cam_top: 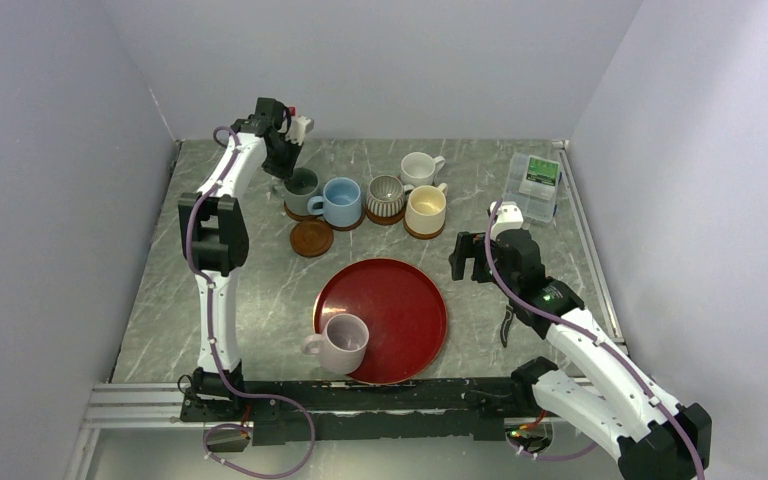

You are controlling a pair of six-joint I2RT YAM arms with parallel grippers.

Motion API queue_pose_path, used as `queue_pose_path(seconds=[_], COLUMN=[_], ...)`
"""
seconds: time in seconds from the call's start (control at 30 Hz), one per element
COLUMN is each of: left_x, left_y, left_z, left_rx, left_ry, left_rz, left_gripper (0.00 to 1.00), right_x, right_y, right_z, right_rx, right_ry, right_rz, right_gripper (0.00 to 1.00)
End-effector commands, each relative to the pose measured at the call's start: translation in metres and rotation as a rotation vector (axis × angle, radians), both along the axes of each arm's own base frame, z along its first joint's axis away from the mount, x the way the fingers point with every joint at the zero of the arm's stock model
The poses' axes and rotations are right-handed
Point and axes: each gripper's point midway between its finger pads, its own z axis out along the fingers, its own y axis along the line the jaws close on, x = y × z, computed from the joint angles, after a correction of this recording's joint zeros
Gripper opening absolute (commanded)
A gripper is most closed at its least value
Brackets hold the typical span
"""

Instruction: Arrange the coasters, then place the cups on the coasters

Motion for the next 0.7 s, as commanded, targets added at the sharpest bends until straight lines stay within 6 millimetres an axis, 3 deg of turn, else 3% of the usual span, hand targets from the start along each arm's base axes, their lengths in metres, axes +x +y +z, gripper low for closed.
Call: queue_pose_path(seconds=[0.0,0.3,0.53,0.67], left_x=[0.013,0.015,0.015,0.014], left_y=[-0.007,-0.006,-0.008,-0.005], left_z=[0.031,0.035,0.074,0.103], left_rx=[-0.014,-0.01,-0.038,-0.038], left_ry=[-0.09,-0.103,-0.184,-0.247], left_rz=[-0.026,-0.021,-0.005,0.018], left_gripper=[0.2,0.52,0.75,0.8], right_x=[0.006,0.006,0.004,0.003], right_y=[0.001,0.001,0.0,0.0], right_z=[0.01,0.013,0.019,0.023], right_rx=[0.01,0.014,0.024,0.031], right_ry=[-0.043,-0.052,-0.07,-0.081], right_rz=[0.005,0.002,-0.001,0.002], right_gripper=[0.92,0.92,0.92,0.92])
